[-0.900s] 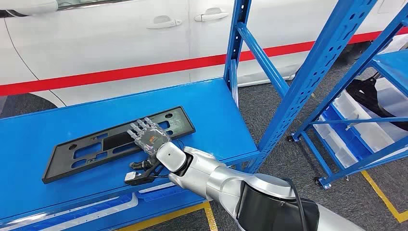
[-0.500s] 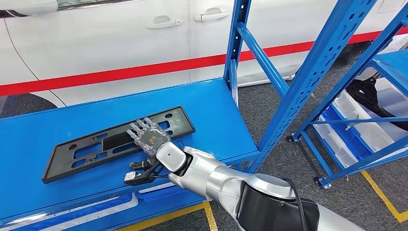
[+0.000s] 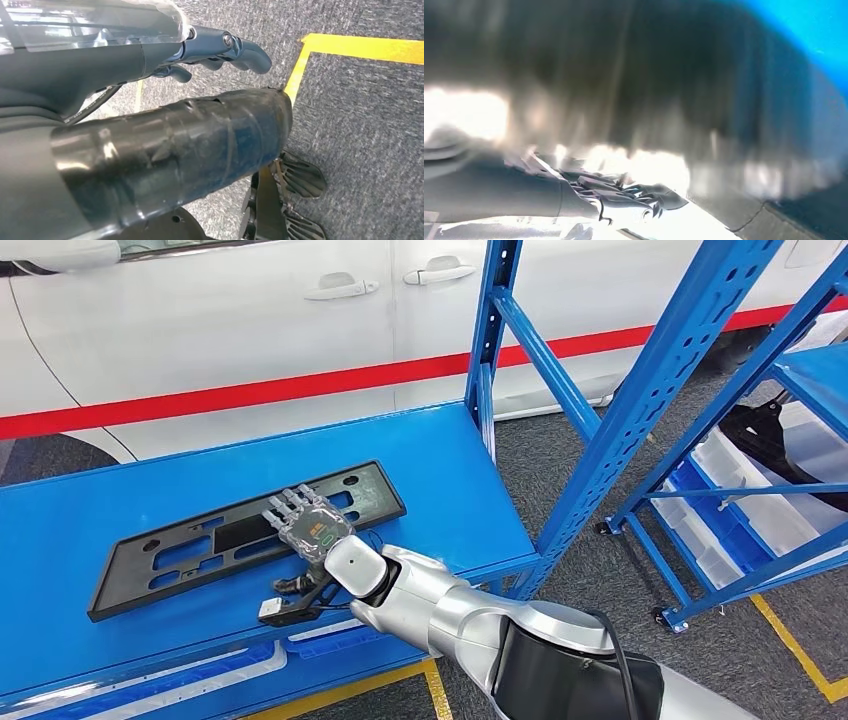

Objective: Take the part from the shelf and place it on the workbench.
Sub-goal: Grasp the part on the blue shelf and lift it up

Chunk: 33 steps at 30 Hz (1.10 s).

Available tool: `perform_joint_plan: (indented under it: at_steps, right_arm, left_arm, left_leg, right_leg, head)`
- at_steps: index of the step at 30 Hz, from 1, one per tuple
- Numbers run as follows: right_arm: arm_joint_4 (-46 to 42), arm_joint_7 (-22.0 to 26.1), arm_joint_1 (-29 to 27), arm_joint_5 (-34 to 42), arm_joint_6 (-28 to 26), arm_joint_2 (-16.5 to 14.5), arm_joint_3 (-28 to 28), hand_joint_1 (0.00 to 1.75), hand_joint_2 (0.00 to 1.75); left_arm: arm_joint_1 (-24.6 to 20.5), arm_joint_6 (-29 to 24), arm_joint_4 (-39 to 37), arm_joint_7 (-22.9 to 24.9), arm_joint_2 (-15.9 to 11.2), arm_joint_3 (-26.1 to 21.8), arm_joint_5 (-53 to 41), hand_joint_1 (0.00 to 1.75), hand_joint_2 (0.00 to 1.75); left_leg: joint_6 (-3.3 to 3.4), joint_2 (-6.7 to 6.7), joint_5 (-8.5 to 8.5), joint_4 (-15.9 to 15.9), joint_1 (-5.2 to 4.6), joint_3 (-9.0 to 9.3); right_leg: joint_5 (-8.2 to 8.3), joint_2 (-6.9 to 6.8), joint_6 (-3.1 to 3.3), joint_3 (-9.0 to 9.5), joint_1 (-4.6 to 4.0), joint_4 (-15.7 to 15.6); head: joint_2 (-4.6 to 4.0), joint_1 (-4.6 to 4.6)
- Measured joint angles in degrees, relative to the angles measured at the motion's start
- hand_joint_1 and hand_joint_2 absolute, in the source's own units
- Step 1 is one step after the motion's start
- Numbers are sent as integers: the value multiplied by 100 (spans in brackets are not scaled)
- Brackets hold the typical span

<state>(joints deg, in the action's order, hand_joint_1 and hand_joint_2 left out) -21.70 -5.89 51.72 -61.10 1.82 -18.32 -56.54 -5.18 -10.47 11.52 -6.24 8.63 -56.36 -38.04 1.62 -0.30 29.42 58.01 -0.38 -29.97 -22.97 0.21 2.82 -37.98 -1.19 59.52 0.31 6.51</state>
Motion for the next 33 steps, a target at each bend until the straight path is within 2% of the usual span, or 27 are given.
perform_joint_plan:
  at_steps: [5, 8, 10, 12, 14, 16, 17, 18, 19, 21, 22, 23, 25, 27, 29, 31, 32, 33]
  right_arm:
    - [1, 9, -7, -49, 4, 0, 0, 0, 175]
    - [0, 9, -8, -54, 4, 0, 0, 0, 175]
    - [0, 9, -9, -54, 4, 0, 0, 0, 175]
    - [-1, 10, -8, -54, 3, 0, 0, 0, 175]
    - [-9, 11, -6, -54, 3, 0, 0, 0, 87]
    - [-14, 12, -18, -54, 2, 3, 0, 0, 0]
    - [-14, 12, -33, -54, 2, 7, 0, 0, 0]
    - [-13, 12, -48, -54, 3, 11, 0, 0, 0]
    - [-14, 12, -58, -54, 3, 14, 0, 0, 0]
    - [-14, 12, -62, -52, 4, 16, 0, 0, 0]
    - [-14, 12, -61, -50, 3, 18, 0, 0, 0]
    - [-14, 13, -58, -49, 3, 19, 0, 0, 0]
    - [-18, 20, -56, -46, -1, 20, 0, 0, 0]
    - [-31, 25, -50, -45, -4, 13, 0, 0, 0]
    - [-42, 25, -30, -44, -4, 8, 0, 0, 0]
    - [-44, 26, -19, -43, -4, 9, 0, 0, 0]
    - [-44, 26, -23, -43, -4, 9, 0, 0, 44]
    - [-44, 27, -30, -43, -4, 9, 0, 0, 87]
  left_arm:
    - [0, 38, 0, -36, 0, -54, 80, 0, 0]
    - [0, 38, 0, -37, 0, -91, 86, 0, 0]
    - [0, 37, 0, -41, 0, -111, 86, 0, 0]
    - [-1, 31, 0, -53, 1, -126, 84, 0, 0]
    - [3, 11, 0, -62, 2, -131, 82, 0, 0]
    - [13, -17, 0, -63, 1, -134, 80, 0, 0]
    - [17, -28, 0, -53, 1, -135, 78, 0, 0]
    - [22, -33, 0, -33, 0, -136, 77, 0, 0]
    - [27, -29, 0, -17, 0, -137, 74, 0, 0]
    - [34, -9, 0, -1, 2, -138, 69, 0, 0]
    - [33, 1, -1, -8, 5, -139, 66, 0, 0]
    - [28, 5, -2, -12, 8, -140, 61, 0, 0]
    - [12, 4, -5, -11, 12, -143, 46, 0, 0]
    - [3, 1, -5, -9, 10, -143, 28, 0, 0]
    - [-3, -8, -5, -8, 7, -143, 18, 0, 0]
    - [-9, -15, -7, -9, 8, -143, 8, 0, 0]
    - [-10, -16, -7, -9, 8, -144, 2, 0, 0]
    - [-8, -19, -7, -10, 5, -144, -4, 0, 0]
  left_leg:
    - [5, 0, 1, 11, -22, -5]
    - [30, 0, -3, 17, -41, -16]
    - [71, 0, -14, -3, -44, -32]
    - [149, 1, -2, -53, -14, 18]
    - [216, 2, 29, -86, 14, 112]
    - [224, 4, 46, -80, 17, 173]
    - [212, 3, 53, -73, 19, 203]
    - [190, -1, 67, -64, 22, 238]
    - [165, -6, 91, -57, 27, 282]
    - [118, -24, 195, -58, 38, 385]
    - [94, -27, 245, -57, 43, 428]
    - [60, -25, 290, -57, 50, 439]
    - [-19, -9, 328, -64, 63, 451]
    - [-95, 4, 307, -1, 74, 470]
    - [-156, 6, 358, 355, 88, 323]
    - [-218, 7, 612, 970, 121, -73]
    - [-252, 8, 733, 1230, 141, -286]
    - [-285, 8, 770, 1362, 161, -449]
  right_leg:
    - [13, -1, -27, 0, 15, -4]
    - [27, -1, -56, 1, 33, -11]
    - [62, -2, -95, 4, 43, 19]
    - [63, -5, -140, -51, 45, 133]
    - [-81, -7, -184, -251, 64, 488]
    - [-328, -8, -229, -613, 104, 1133]
    - [-418, -10, -244, -791, 126, 1417]
    - [-419, -11, -254, -896, 142, 1537]
    - [-323, -13, -256, -898, 152, 1452]
    - [86, -11, -227, -657, 152, 797]
    - [228, -2, -202, -542, 131, 490]
    - [298, 5, -170, -451, 108, 258]
    - [254, 18, -102, -400, 58, 125]
    - [211, 25, -30, -290, 63, 39]
    - [166, 24, 28, -138, 102, -67]
    - [119, 14, 60, -40, 127, -121]
    - [92, 14, 64, -17, 132, -120]
    - [64, 18, 59, -1, 137, -107]
  head:
    - [1, 0]
    - [0, 0]
    - [1, 0]
    - [0, 1]
    - [-1, 1]
    - [0, 1]
    - [0, 1]
    - [0, 1]
    - [0, 0]
    - [0, 1]
    - [-1, -9]
    - [-1, -8]
    - [-1, -12]
    - [2, -5]
    - [1, -5]
    - [1, -8]
    - [1, -8]
    - [1, -8]
